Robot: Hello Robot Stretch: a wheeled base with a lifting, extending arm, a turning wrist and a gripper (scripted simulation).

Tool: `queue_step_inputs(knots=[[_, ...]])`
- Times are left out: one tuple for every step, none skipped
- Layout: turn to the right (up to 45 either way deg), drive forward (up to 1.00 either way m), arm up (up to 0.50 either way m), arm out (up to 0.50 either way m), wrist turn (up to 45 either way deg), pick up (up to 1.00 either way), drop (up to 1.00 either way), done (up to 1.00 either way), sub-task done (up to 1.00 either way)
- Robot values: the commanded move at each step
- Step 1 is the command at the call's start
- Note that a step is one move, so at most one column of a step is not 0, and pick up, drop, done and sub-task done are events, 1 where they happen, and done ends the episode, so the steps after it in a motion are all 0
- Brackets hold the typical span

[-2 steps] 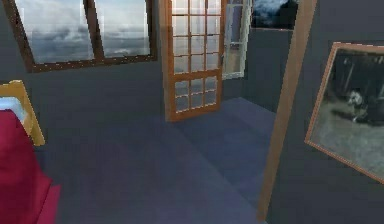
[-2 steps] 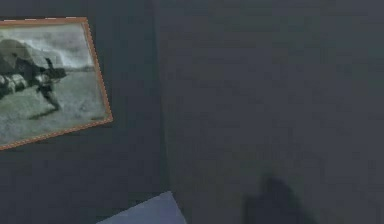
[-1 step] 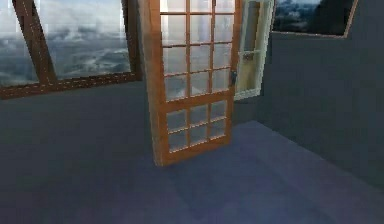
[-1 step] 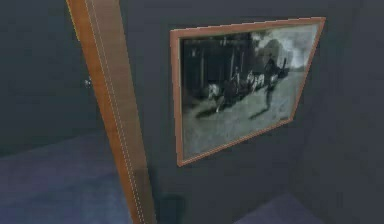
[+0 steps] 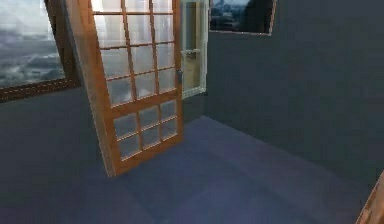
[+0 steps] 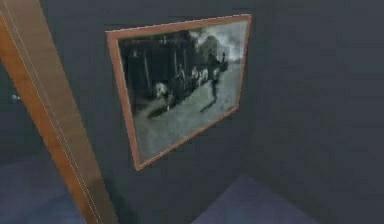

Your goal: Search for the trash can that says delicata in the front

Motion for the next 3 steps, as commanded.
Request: queue_step_inputs(knots=[[0.0, 0.1, 0.0, 0.0, 0.0, 0.0, 0.0, 0.0, 0.0], [-42.0, 0.0, 0.0, 0.0, 0.0, 0.0, 0.0, 0.0, 0.0], [0.0, 0.3, 0.0, 0.0, 0.0, 0.0, 0.0, 0.0, 0.0]])
